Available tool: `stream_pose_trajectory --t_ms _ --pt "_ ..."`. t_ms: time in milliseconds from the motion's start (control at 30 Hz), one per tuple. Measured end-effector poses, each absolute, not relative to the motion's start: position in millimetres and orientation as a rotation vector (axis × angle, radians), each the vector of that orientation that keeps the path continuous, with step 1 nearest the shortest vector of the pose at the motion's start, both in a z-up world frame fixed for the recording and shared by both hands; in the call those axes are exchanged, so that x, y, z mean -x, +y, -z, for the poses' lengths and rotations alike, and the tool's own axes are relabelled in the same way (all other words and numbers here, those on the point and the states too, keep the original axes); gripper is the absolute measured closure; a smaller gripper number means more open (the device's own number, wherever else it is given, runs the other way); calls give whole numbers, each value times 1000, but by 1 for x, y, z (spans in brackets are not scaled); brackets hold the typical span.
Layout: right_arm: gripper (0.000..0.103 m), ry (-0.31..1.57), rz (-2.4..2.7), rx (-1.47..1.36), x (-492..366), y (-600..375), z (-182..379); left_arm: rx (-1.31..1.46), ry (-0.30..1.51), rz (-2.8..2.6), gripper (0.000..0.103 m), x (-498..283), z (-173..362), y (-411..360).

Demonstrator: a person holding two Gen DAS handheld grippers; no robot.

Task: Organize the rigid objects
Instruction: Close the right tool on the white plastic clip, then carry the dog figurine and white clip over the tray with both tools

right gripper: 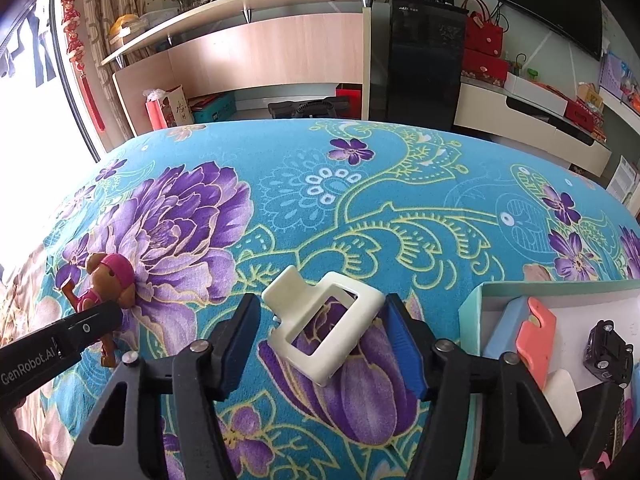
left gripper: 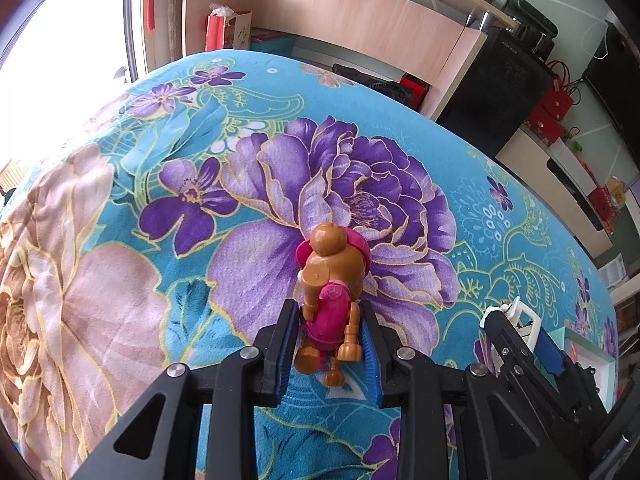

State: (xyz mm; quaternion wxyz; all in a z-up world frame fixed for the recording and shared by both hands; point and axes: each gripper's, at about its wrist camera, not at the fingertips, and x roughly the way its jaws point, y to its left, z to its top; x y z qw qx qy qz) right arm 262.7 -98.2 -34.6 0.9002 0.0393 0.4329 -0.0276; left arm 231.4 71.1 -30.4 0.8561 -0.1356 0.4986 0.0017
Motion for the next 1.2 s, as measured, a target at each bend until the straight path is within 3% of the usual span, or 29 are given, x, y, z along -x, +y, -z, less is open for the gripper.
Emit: stream_pose_trajectory --t_ms 400,800,1200 --pt "46 888 54 -121 -257 -106 27 243 1025 -28 71 -236 34 67" --pt "46 801 72 -103 -235 -110 -22 183 880 -6 72 -217 -13 63" --pt "46 816 107 -142 -211 -130 -30 142 781 37 72 -194 -49 48"
